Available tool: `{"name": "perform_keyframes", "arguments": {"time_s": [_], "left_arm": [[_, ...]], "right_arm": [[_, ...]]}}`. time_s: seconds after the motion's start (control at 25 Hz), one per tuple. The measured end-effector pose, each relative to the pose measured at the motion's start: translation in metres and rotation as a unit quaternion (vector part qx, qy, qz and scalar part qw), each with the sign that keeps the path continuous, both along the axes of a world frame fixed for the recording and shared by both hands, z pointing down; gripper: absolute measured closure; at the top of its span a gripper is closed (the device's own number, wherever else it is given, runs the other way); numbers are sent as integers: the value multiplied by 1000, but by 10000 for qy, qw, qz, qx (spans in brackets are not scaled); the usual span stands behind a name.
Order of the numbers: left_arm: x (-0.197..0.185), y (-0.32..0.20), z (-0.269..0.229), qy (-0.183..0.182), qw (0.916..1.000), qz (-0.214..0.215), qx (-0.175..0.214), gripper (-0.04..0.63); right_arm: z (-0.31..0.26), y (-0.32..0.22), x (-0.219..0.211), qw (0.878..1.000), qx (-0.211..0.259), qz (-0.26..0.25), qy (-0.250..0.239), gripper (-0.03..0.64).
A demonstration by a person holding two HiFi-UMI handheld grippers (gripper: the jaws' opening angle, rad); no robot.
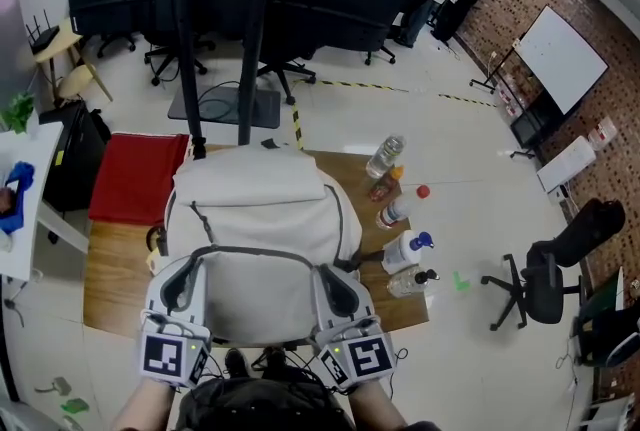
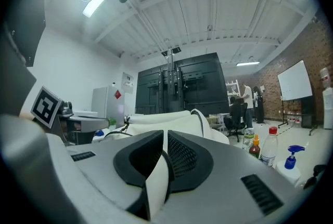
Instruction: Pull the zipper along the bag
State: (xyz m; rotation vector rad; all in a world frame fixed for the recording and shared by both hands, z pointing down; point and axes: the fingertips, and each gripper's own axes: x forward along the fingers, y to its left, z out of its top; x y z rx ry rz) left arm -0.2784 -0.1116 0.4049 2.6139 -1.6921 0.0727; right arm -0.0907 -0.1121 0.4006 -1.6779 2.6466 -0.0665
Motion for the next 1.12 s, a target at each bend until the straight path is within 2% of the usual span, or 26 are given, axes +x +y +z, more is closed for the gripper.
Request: {"name": "perform_keyframes", "arguments": {"time_s": [0.04, 0.16, 0.4, 0.52, 0.88, 1.0, 1.12], "left_arm": [[2, 0, 0, 5, 10000, -3, -10, 517], [5, -1, 2, -34, 10000, -17, -15, 509], [7, -3, -1, -126, 9999, -24, 13, 486], [8, -6, -3, -186, 9998, -15, 14, 476], [12, -20, -1, -281, 9996, 58, -44, 476], [16, -23, 2, -422, 9988, 174, -198, 476], [17, -29, 4, -311, 9988, 244, -290, 476]], "right_arm": [[3, 1, 1, 10000, -57, -53, 28, 580], [17, 3, 1, 9992, -289, -244, 116, 532], [52, 7, -6, 9927, -953, -632, 392, 406], [63, 5, -10, 9892, -1178, -697, 523, 376], [72, -8, -17, 9871, -1305, -715, 589, 374], [74, -12, -13, 9881, -1299, -592, 576, 420], [74, -16, -8, 9891, -1275, -500, 535, 483]]}}
